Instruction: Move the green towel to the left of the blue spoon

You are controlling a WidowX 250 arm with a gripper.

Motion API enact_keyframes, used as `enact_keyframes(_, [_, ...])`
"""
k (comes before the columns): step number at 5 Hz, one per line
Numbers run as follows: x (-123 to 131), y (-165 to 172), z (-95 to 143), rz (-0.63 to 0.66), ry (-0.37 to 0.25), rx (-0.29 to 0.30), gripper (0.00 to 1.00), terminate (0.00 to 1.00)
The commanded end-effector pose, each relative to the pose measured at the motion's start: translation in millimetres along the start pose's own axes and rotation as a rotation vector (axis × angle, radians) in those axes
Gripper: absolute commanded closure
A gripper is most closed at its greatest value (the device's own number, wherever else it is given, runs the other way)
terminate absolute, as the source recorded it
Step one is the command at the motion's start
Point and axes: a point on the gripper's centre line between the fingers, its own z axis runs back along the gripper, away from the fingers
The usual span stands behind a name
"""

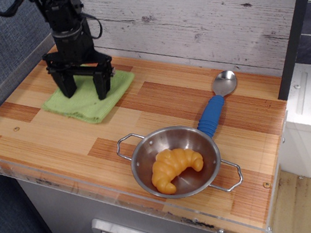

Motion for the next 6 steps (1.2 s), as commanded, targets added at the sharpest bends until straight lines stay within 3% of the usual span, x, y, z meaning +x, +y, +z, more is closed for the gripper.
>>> enact_keyframes(1, [31,-25,-12,-0.098,0.004,-0.04,0.0,0.0])
enact_keyframes(2, [42,-35,-6,-0.127,-0.011,-0.033,0.0,0.0])
enact_keyframes(3, [40,-38,15,-0.112,-0.025,0.04,0.0,0.0])
enact_keyframes(4, [53,-43,58,-0.066,-0.098,0.09,0.0,0.0])
enact_keyframes(5, [71,-47,86,-0.04,-0.155,0.072,0.0,0.0])
enact_keyframes(6, [72,-43,100,-0.019,-0.174,0.062,0.0,0.0])
